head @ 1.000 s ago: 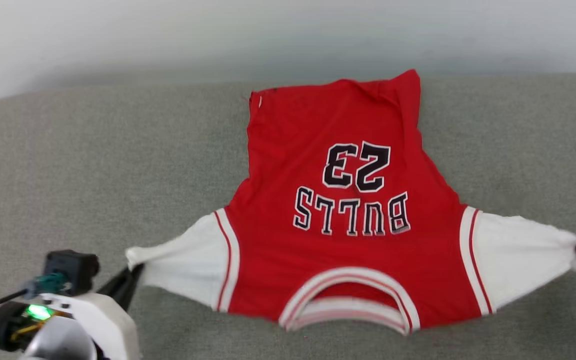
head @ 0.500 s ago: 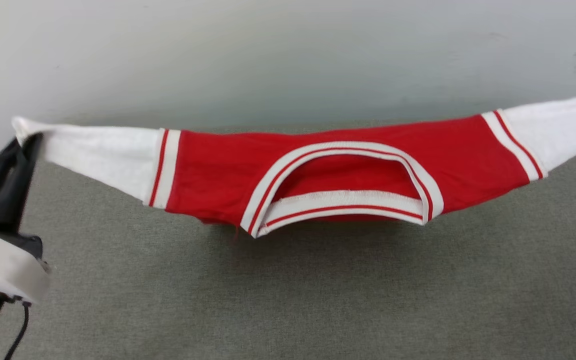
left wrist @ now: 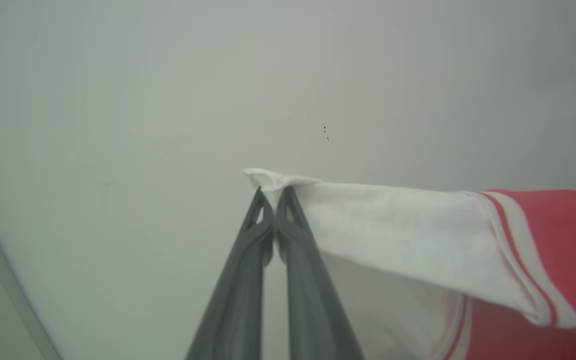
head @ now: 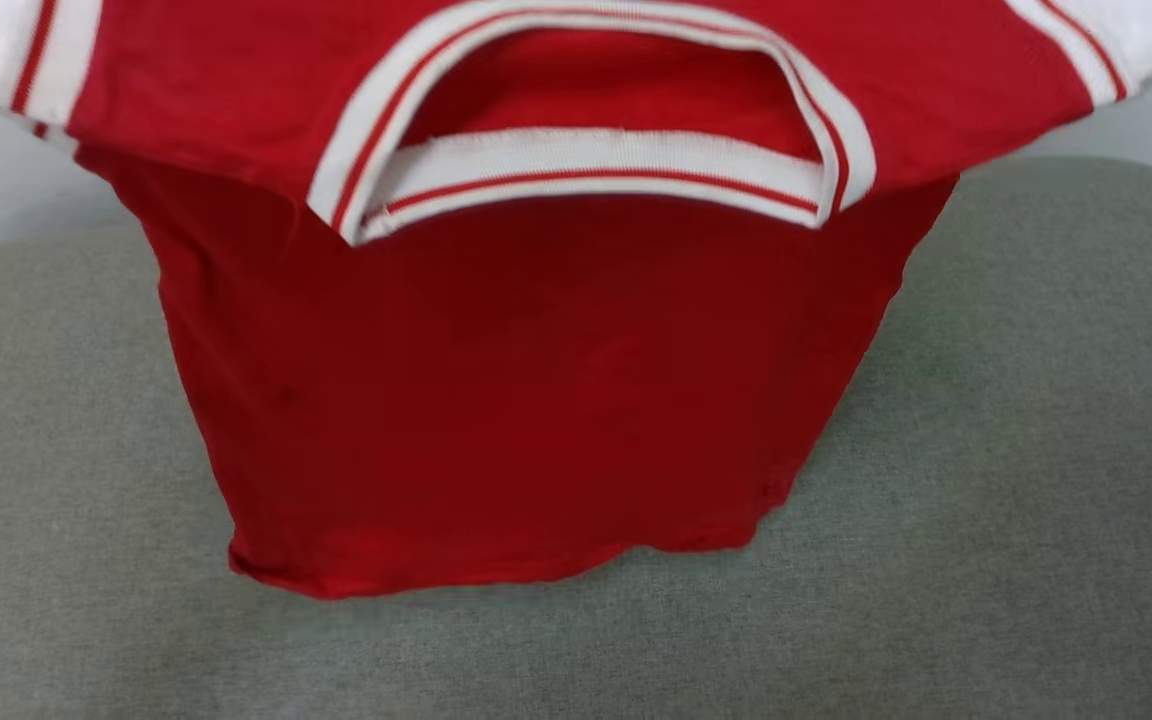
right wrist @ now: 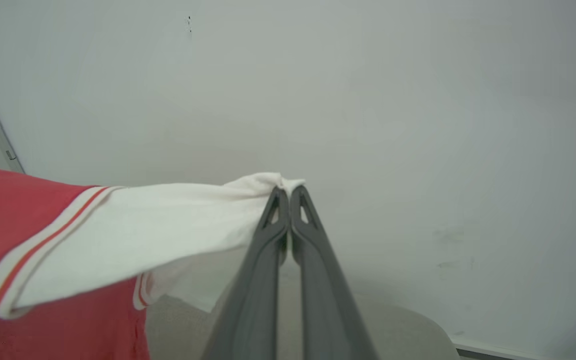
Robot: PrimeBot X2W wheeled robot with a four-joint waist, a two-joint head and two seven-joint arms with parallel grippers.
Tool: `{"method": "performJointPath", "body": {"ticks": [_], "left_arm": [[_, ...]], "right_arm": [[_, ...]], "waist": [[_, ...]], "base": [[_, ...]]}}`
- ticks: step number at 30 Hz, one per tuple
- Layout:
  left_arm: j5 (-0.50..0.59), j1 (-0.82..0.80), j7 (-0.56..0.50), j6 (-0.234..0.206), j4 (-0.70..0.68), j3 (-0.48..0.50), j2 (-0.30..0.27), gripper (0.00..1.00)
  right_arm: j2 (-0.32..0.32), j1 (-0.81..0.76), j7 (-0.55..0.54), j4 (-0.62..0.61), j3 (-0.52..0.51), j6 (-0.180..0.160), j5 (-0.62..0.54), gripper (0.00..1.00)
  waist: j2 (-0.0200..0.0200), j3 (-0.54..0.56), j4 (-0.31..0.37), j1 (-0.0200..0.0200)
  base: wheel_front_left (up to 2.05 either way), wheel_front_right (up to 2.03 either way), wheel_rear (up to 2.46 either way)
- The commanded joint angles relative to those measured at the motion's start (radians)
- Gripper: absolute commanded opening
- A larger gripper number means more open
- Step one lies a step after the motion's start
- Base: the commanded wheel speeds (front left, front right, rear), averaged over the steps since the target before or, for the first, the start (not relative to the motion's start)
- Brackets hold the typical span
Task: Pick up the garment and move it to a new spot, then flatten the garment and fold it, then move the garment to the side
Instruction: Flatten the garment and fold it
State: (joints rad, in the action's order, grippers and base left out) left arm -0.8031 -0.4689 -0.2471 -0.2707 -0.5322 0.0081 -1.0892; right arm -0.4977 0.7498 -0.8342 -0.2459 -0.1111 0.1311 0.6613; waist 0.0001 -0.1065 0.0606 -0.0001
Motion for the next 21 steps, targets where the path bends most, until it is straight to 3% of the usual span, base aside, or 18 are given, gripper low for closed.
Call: {"method": "performJointPath", "body": {"ticks": [1,9,21], "left_arm": [[-0.004,-0.066,0.001,0.017,0.028,-0.009,-0.005,0.00],[0.059,-0.405,0.031,0.118,0.218,-0.130,0.025,0.00],[0.217,-1.027,0.100,0.239,0.621,-0.313,0.238,0.00]], "right_arm": [[0.003,0.059,0.016,0.017,0.013,-0.001,-0.011,0.00],[-0.018,0.298,0.161,0.116,0.109,-0.001,-0.133,0.00],[0.025,0.715,0.444,0.424,0.167,-0.001,-0.314,0.00]], "waist": [[-0.0001,-0.052,0.012,0.0001],[-0.0001,-0.232,0.028,0.0001],[-0.0001,-0.477,0.007,0.0001]], "base": [[0.00,0.00,0.00],[0.00,0.00,0.00],[0.00,0.00,0.00]]}}
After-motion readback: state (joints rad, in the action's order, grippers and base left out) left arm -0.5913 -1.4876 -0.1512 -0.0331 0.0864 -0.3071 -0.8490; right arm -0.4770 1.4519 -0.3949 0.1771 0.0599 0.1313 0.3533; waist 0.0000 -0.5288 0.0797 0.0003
